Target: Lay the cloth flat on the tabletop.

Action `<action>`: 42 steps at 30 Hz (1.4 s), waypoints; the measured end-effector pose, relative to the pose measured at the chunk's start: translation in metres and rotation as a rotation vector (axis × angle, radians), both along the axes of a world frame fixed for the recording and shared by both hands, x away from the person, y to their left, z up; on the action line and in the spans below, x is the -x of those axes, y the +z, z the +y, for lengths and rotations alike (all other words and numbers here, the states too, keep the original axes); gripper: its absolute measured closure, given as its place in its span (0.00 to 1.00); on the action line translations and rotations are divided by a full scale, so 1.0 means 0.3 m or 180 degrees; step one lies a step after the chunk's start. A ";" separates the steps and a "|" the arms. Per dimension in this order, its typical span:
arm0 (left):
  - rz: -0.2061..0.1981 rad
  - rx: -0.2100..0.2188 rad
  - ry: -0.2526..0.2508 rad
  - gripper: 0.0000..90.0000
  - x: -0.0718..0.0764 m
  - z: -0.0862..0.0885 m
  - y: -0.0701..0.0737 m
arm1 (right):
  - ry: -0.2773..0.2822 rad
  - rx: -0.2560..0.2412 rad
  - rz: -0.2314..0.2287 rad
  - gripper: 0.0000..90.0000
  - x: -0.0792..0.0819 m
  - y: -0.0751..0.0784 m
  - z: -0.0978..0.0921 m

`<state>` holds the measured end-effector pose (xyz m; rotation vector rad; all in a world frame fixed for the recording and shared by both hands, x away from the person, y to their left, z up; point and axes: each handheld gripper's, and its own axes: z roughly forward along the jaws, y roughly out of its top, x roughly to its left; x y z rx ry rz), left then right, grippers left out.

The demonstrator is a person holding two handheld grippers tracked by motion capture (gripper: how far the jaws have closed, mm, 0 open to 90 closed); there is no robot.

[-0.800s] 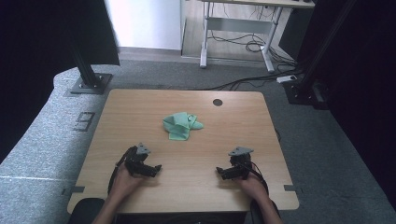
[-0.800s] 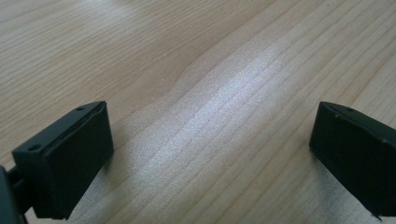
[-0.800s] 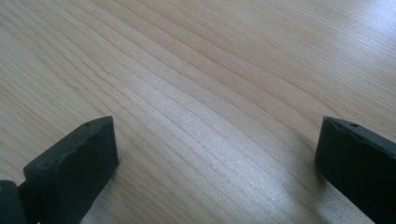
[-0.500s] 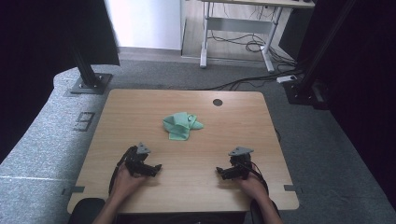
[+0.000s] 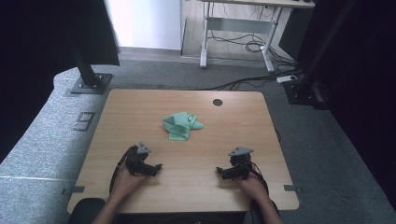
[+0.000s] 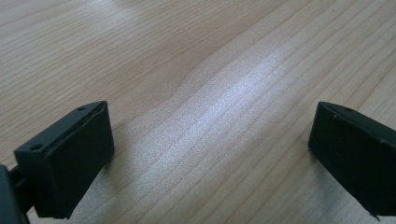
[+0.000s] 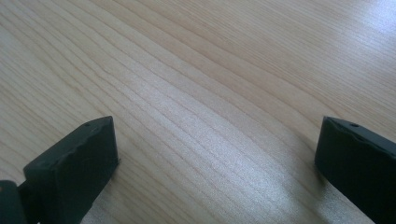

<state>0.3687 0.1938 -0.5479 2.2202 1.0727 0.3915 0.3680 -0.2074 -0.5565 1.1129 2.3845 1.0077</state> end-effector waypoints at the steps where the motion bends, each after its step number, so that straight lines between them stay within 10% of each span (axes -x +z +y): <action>1: 0.0008 -0.0006 0.0008 0.02 -0.001 -0.002 0.004 | -0.0001 0.0000 0.0000 0.00 0.000 0.000 0.000; 42: -0.0089 0.0123 -0.0229 0.27 -0.105 -0.122 0.095 | -0.0002 0.0000 0.0001 0.00 0.000 0.000 0.000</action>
